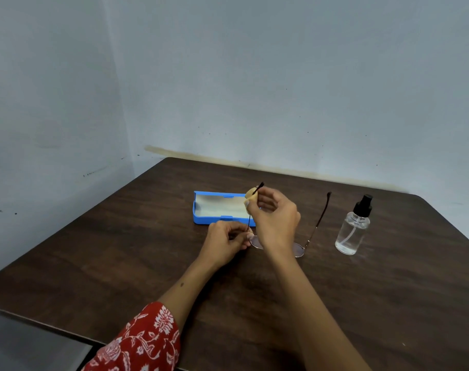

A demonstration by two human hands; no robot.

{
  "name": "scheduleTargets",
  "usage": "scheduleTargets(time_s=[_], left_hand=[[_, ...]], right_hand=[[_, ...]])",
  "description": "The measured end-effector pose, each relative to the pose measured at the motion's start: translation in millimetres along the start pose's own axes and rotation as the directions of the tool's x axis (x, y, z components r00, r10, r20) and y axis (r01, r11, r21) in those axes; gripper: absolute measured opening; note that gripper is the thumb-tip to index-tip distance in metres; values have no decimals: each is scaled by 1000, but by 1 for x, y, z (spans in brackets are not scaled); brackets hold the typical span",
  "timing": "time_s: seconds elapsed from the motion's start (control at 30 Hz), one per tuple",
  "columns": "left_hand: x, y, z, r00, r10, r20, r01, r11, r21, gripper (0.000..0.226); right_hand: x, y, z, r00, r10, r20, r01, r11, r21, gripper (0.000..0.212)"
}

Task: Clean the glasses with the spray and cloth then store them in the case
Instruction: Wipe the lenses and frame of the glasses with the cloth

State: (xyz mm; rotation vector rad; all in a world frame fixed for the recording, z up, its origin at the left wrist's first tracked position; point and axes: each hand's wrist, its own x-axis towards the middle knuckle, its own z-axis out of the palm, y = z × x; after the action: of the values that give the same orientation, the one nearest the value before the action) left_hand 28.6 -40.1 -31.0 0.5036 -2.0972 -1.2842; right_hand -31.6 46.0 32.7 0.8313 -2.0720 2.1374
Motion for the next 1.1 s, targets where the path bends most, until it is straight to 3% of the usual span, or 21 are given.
scheduleTargets(time_s=[0.27,0.47,0.73,0.97,1.1], left_hand=[[-1,2,-3,999,39,19,-40,998,49,16],[-2,4,-1,1000,-8,9,8,1000,-2,13],[-1,3,-3,1000,19,23,-19,999,26,18],[-1,3,-2,1000,-5,31,5,1000,-2,15],[-1,2,-3,999,15,34,-16,999,33,18]], right_hand=[[-12,24,0,994,97,58,-90,989,-118,19],[-1,-1,0,1000,-12,-26,12,1000,0,17],[-13,19,4,999,48,0,-48,997,-63,16],[-5,0,2,999,8,-31,-7,1000,31,21],[-15,15,4,999,46,-5,-46,998,-44,22]])
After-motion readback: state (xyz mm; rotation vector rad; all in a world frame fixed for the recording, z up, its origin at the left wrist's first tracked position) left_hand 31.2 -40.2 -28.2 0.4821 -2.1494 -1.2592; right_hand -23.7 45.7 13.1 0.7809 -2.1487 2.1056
